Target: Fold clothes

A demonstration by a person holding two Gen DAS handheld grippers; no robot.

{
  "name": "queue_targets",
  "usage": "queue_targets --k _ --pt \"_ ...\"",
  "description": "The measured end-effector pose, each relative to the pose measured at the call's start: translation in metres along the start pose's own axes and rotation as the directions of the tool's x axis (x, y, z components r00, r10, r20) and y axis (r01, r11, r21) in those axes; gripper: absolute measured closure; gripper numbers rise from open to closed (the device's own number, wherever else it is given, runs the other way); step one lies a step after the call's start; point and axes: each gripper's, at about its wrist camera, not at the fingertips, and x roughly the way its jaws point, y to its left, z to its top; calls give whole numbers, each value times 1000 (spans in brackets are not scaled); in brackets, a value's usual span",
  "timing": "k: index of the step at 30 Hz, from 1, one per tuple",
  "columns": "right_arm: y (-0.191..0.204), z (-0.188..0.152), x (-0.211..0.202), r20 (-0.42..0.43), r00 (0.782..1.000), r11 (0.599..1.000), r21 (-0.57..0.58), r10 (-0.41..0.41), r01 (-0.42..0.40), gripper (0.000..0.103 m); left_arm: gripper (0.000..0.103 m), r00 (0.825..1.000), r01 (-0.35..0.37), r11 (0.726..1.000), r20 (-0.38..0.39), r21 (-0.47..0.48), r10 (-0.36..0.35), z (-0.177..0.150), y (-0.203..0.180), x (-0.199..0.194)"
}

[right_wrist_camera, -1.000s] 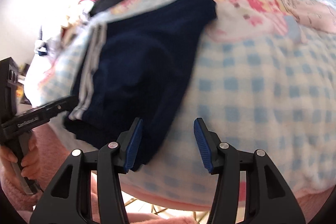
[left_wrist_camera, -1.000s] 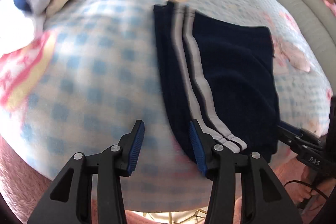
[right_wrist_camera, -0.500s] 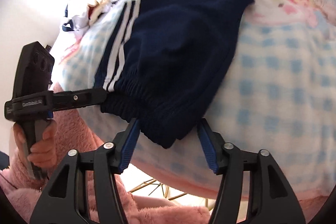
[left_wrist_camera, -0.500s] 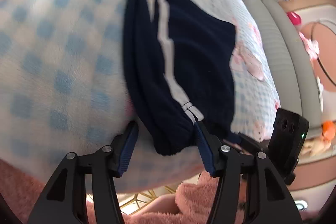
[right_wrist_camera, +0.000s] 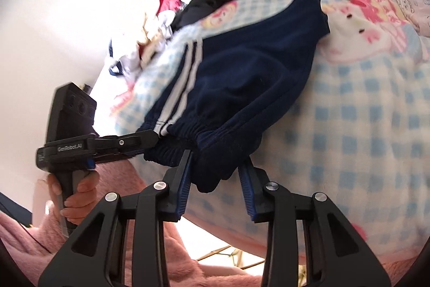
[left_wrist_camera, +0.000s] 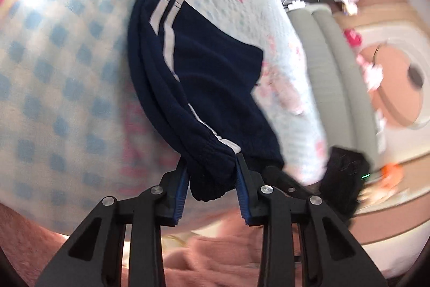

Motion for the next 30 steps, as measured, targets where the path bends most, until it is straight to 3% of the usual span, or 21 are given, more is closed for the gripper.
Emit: queue_targets --k 4,8,12,14,18,20,23,25,28,30 --pt "0 24 0 24 999 998 50 37 -38 62 67 999 36 999 5 -32 -36 21 -4 2" --pt "3 58 2 68 996 997 57 54 -57 56 54 997 45 998 58 -32 -43 66 -8 18" --pt "-16 96 20 120 993 998 65 -4 -4 52 43 986 82 996 150 -29 -77 104 -4 21" --pt "-26 113 33 141 989 996 87 -43 31 52 42 979 52 999 199 2 -51 114 -8 24" --pt "-33 122 31 178 983 994 108 -34 15 50 42 969 -93 985 242 145 56 104 -18 18" --pt "-32 120 23 203 978 996 81 -44 28 48 42 968 -146 956 235 255 85 94 -25 24" --pt "-35 118 16 210 972 993 71 -106 93 46 42 966 -216 890 220 402 135 77 -31 35" --pt "-43 117 14 201 970 989 91 -136 119 46 42 966 -234 876 201 422 161 76 -26 39" --pt "-57 108 14 168 973 986 94 -155 141 46 42 960 -260 884 204 388 193 78 -13 45" --pt "-62 101 20 129 978 985 75 -165 157 45 42 948 -303 877 210 373 239 78 -5 49"
